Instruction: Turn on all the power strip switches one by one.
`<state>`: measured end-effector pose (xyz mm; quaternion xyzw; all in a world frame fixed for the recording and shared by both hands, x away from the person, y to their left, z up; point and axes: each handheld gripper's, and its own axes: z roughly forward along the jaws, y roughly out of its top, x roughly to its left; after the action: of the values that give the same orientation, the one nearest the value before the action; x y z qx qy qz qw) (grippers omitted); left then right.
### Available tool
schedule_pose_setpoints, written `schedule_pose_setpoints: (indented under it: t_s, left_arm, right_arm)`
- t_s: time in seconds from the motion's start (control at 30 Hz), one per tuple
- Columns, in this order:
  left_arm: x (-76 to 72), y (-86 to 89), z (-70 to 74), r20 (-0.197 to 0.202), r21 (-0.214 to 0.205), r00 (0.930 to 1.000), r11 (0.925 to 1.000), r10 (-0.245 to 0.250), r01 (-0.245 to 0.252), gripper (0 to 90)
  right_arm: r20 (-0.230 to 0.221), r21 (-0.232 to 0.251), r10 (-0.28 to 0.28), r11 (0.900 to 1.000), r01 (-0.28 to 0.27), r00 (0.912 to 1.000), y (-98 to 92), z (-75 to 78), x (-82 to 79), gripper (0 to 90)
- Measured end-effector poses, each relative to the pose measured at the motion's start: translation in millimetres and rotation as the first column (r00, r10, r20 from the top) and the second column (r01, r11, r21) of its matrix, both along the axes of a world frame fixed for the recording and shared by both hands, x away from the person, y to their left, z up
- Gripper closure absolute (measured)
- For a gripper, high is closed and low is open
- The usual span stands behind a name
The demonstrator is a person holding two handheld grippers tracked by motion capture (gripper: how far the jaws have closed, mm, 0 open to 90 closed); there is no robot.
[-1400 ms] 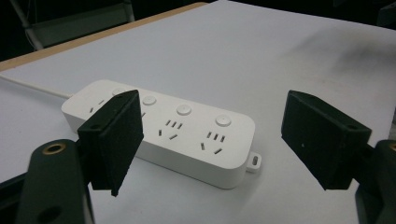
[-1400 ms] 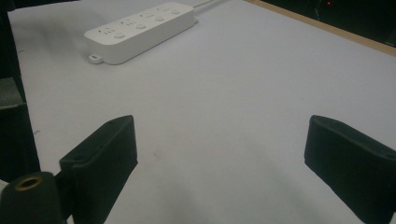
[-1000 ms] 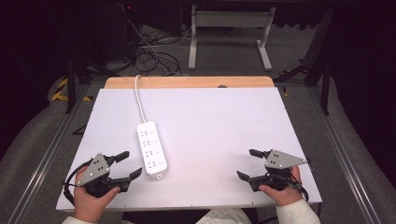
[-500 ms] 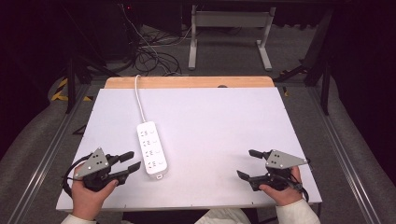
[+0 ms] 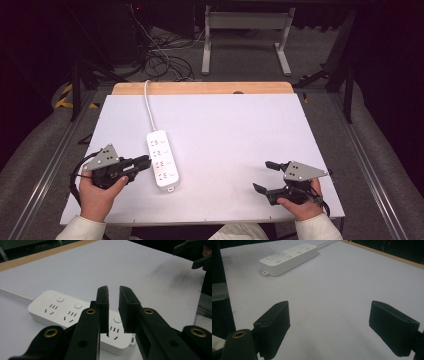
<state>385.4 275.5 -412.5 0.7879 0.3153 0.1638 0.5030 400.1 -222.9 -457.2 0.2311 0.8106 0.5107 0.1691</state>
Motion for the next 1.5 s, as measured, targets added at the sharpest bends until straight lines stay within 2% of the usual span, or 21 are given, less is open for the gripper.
schedule_pose_setpoints:
  t_s: [0.17, 0.3, 0.4, 0.6, 0.7, 0.93, 0.97, 1.03, 1.1, 1.23, 1.37, 1.5]
  left_arm:
    - [8.8, -2.5, 5.8, 0.002, 0.026, 1.0, 0.9997, -0.001, 0.001, 84.8]
    - [16.4, -4.4, 8.3, -0.015, 0.019, 0.9999, 0.9998, 0.005, -0.005, 89.4]
    - [23.8, -7.4, 9.9, -0.023, 0.03, 0.9996, 0.9994, 0.016, -0.015, 89.6]
    - [37.5, -14.7, 10.3, -0.023, 0.078, 0.9995, 0.9968, 0.021, -0.02, 89.6]
    - [43.1, -17.5, 9.6, -0.028, 0.083, 0.9994, 0.9964, 0.02, -0.018, 89.7]
    - [58.9, -22.6, 5.2, -0.047, 0.09, 0.9984, 0.9956, 0.031, -0.026, 89.7]
    - [62.9, -24.5, 3.6, -0.048, 0.11, 0.9984, 0.9936, 0.032, -0.026, 89.7]
    - [65.7, -25.1, 2.4, -0.043, 0.118, 0.9984, 0.9925, 0.035, -0.03, 89.7]
    - [71.4, -26.8, -1.1, -0.057, 0.12, 0.9975, 0.9921, 0.042, -0.035, 89.7]
    - [81.4, -29.0, -8.3, -0.077, 0.135, 0.9951, 0.9895, 0.062, -0.051, 89.7]
    - [91.1, -29.0, -15.2, -0.071, 0.148, 0.9937, 0.9862, 0.086, -0.075, 89.7]
    - [99.4, -28.7, -21.9, -0.079, 0.136, 0.9903, 0.9853, 0.114, -0.103, 89.7]
  right_arm:
    - [-0.005, 0.003, 0.008, 1.0, -0.008, 1.0, 0.1, -0.8, 0.3, 20.5]
    - [-0.005, 0.001, 0.019, 0.9998, -0.019, 0.9998, 0.7, -1.0, 0.2, 21.3]
    - [-0.005, 0.007, 0.016, 0.9999, -0.016, 0.9999, 0.4, -0.9, 0.2, 20.7]
    - [-0.002, 0.009, 0.02, 0.9998, -0.02, 0.9998, -0.3, -0.9, 0.5, 21.4]
    - [-0.003, 0.011, 0.021, 0.9997, -0.021, 0.9998, -0.3, -1.2, 0.8, 21.4]
    - [-0.004, 0.012, 0.031, 0.9994, -0.031, 0.9995, -0.7, -1.5, 1.1, 22.4]
    - [-0.007, 0.012, 0.031, 0.9995, -0.031, 0.9995, -0.4, -1.6, 0.9, 22.4]
    - [-0.008, 0.011, 0.033, 0.9994, -0.032, 0.9994, -0.3, -1.9, 1.1, 22.4]
    - [-0.01, 0.011, 0.034, 0.9994, -0.033, 0.9994, -0.4, -2.0, 1.1, 22.3]
    - [-0.011, 0.013, 0.034, 0.9993, -0.034, 0.9993, -0.5, -2.1, 1.2, 22.3]
    - [-0.018, 0.02, 0.039, 0.9991, -0.038, 0.9991, -1.0, -2.5, 1.5, 22.3]
    - [-0.02, 0.023, 0.04, 0.999, -0.039, 0.999, -1.2, -2.8, 1.8, 22.3]
